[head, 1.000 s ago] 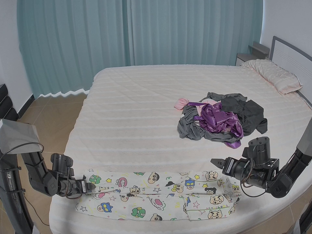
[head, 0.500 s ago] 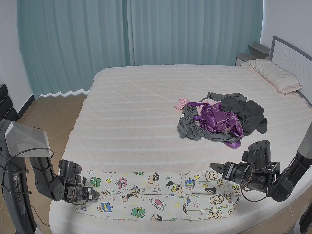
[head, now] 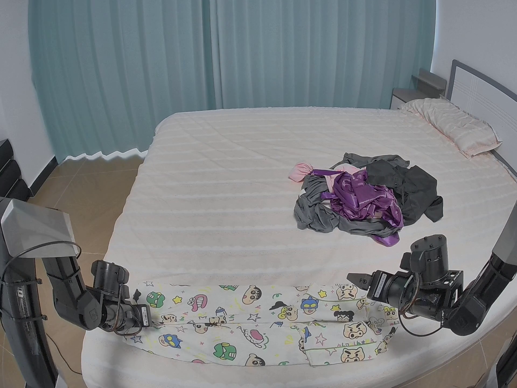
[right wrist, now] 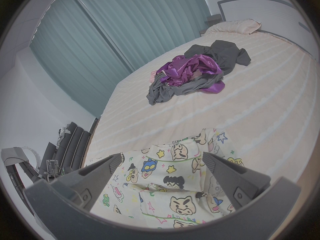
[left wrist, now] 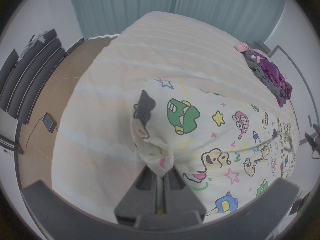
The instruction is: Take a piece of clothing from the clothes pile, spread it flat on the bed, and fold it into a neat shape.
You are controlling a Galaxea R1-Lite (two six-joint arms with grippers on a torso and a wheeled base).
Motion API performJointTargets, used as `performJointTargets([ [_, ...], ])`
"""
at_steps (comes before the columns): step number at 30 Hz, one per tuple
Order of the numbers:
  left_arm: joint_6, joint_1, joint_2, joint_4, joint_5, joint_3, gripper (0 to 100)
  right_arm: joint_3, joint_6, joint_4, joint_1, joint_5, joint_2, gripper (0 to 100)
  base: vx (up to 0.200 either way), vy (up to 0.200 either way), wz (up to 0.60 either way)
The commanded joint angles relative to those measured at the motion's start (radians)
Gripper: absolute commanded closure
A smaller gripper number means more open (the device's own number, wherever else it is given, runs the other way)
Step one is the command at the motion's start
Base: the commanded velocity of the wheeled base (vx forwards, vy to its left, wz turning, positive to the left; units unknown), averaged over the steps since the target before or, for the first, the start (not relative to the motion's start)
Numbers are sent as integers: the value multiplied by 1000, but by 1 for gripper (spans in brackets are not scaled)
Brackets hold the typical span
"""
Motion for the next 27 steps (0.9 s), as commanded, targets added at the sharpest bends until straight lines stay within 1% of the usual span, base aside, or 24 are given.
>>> performJointTargets([
  [1, 0, 34, -44, -2, -6, 7, 100, 1, 0, 0, 0, 0, 4, 0, 0, 0, 0],
  [7, 0, 76, -96, -2, -21, 38, 100, 1, 0, 0, 0, 0, 4, 0, 0, 0, 0],
  [10, 1, 141, -133, 0, -50, 56, 100, 1, 0, 0, 1, 0, 4, 0, 0, 0, 0],
  [11, 1, 141, -133, 0, -50, 56, 100, 1, 0, 0, 1, 0, 4, 0, 0, 0, 0],
  [12, 1, 181, -157, 0, -67, 62, 100, 1, 0, 0, 1, 0, 5, 0, 0, 0, 0],
  [13, 3, 199, -168, 2, -75, 64, 100, 3, 0, 0, 1, 0, 5, 0, 0, 0, 0],
  [14, 3, 205, -171, 2, -78, 64, 100, 3, 0, 0, 1, 0, 5, 0, 0, 0, 0],
  [15, 4, 248, -194, 2, -98, 64, 100, 1, 1, 0, 1, 2, 5, 0, 0, 0, 0],
  [16, 4, 251, -196, 3, -100, 64, 100, 1, 1, 0, 1, 2, 5, 0, 0, 0, 0],
  [17, 6, 294, -222, 5, -129, 64, 100, 1, 1, 0, 1, 3, 5, 0, 0, 0, 0],
  [20, 3, 385, -271, 11, -224, 70, 100, 1, 1, 0, 1, 3, 5, 0, 0, 0, 0],
  [21, 3, 385, -271, 11, -224, 70, 100, 1, 1, 0, 1, 3, 5, 0, 0, 0, 0],
  [23, 1, 489, -282, 11, -288, 65, 100, 1, 3, 0, 0, 3, 7, 0, 0, 0, 0],
  [25, 3, 560, -289, 6, -316, 55, 100, 1, 6, 0, 0, 5, 7, 0, 0, 0, 0],
  [27, 1, 644, -315, 12, -371, 30, 100, 0, 6, -2, -3, 6, 1, 0, 0, 0, 0],
])
